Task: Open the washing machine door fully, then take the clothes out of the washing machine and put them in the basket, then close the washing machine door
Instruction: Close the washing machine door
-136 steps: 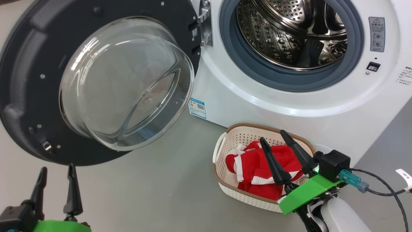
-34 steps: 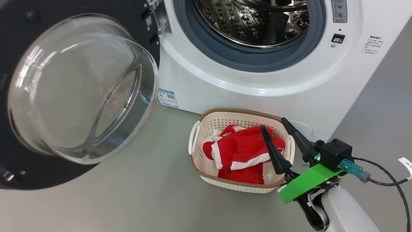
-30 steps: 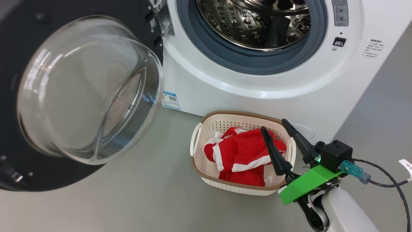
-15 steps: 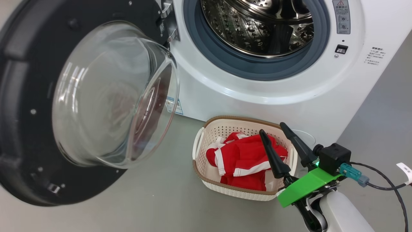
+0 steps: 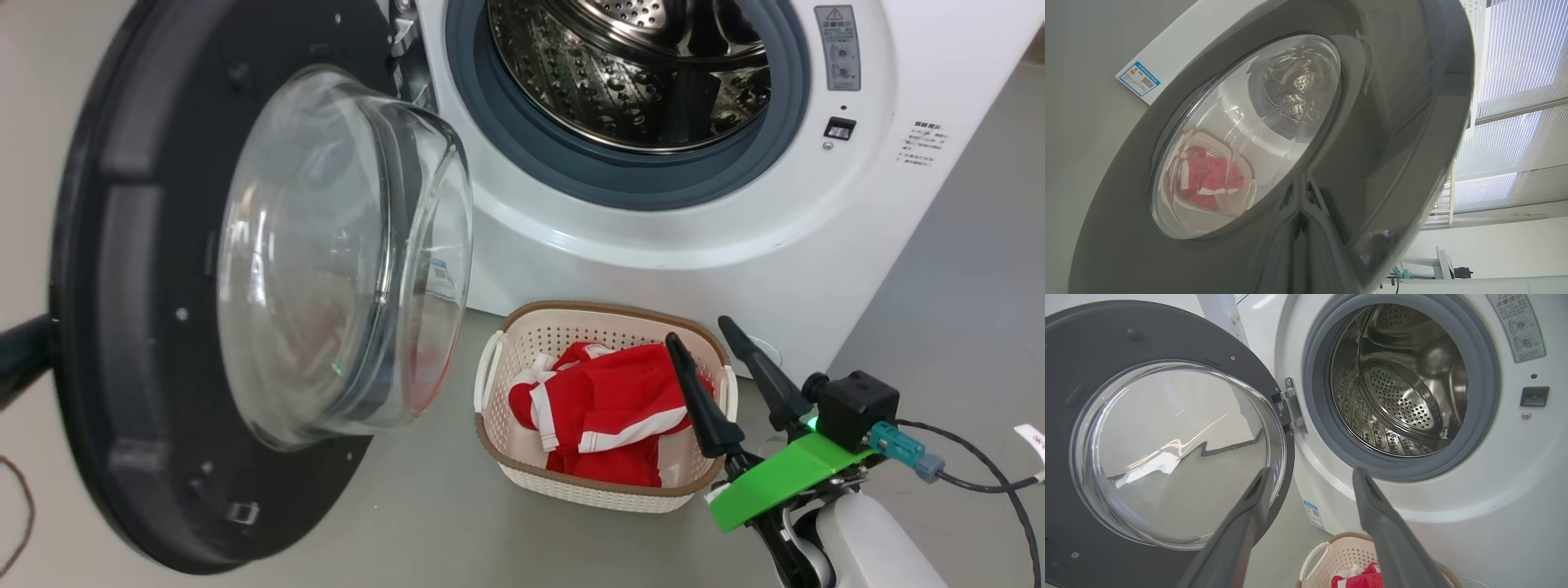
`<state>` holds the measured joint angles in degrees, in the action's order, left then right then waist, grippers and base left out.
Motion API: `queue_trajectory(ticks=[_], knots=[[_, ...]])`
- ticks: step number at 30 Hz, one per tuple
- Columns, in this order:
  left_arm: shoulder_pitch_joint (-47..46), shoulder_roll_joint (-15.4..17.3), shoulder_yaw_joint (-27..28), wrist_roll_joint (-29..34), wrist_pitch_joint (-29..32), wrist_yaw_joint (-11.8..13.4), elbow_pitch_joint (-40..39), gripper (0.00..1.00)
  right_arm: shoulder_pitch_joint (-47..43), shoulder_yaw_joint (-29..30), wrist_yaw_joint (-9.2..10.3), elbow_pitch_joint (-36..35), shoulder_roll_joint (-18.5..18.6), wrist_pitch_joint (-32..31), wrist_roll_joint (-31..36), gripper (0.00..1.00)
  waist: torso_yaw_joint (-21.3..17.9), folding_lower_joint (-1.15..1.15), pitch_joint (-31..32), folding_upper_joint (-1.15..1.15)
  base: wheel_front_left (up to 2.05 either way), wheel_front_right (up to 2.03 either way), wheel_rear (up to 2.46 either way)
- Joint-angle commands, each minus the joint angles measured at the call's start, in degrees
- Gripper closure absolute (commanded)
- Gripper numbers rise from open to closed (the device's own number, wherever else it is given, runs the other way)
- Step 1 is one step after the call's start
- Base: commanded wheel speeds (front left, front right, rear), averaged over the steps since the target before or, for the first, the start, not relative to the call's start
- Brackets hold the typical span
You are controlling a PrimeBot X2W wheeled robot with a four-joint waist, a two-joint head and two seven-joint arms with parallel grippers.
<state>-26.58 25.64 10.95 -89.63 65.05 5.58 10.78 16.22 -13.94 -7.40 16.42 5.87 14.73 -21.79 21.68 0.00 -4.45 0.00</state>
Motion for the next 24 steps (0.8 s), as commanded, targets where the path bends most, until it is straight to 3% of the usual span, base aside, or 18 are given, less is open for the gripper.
queue_trajectory(ticks=[1,11,24], knots=[[-0.3,2.0,1.9,-1.1,0.9,0.7,-3.8,1.0,0.1,-1.0,-0.09,-1.5,-0.5,0.3,-0.6,0.0,-0.3,0.0,0.1,0.0,0.0,0.0,0.0],[2.7,-0.6,0.7,-1.6,1.1,3.7,-12.9,1.0,0.3,-1.1,-0.09,-1.5,-0.8,0.3,-0.7,0.0,-2.3,0.0,0.1,0.0,0.0,0.0,0.0],[3.5,-4.2,-1.9,-0.9,0.0,4.7,-18.3,1.0,-0.1,-0.6,-0.09,-1.8,-1.0,0.3,-0.6,0.0,-8.2,0.0,1.2,0.0,0.0,0.0,0.0]])
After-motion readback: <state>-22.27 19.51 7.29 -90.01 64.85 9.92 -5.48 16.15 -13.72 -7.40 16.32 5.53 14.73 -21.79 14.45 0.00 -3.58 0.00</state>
